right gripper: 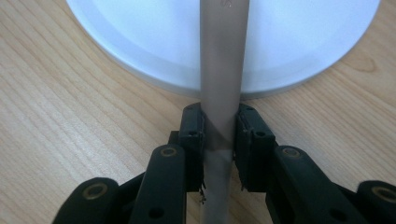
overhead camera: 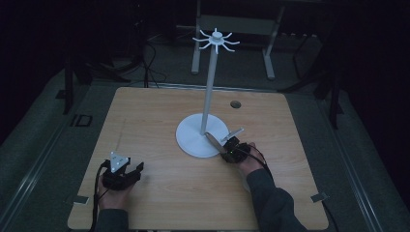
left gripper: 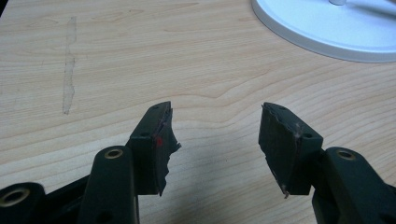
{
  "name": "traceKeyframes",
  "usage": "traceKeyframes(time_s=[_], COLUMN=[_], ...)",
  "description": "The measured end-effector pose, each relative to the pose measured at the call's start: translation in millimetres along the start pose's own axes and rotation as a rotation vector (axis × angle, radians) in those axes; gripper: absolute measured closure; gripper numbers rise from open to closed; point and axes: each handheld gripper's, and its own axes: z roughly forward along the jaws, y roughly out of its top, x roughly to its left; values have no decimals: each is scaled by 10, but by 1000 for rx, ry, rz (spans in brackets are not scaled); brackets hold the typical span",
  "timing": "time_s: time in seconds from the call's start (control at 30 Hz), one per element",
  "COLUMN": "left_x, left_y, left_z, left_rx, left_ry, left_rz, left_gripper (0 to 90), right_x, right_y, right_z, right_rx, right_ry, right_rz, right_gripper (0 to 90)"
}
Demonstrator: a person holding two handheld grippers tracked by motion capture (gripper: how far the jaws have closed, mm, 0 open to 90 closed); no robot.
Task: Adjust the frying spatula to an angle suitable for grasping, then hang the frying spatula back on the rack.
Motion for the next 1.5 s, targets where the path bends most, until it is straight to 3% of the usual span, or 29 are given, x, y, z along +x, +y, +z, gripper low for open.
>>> traceKeyframes(time_s=[1.0, 1.5], left_x=[-6, -11], left_y=[-1, -2], left_z=[11, 17], left_rx=[-1, -3], left_ry=[8, 8], left_rz=[4, 4], left_gripper=[435, 431], right_x=[-76, -157], right_y=[-94, -182], right_z=[-622, -1025], right_rx=[-247, -423], right_ry=[-60, -94], right_rz=[54, 100], right_gripper=[744, 744])
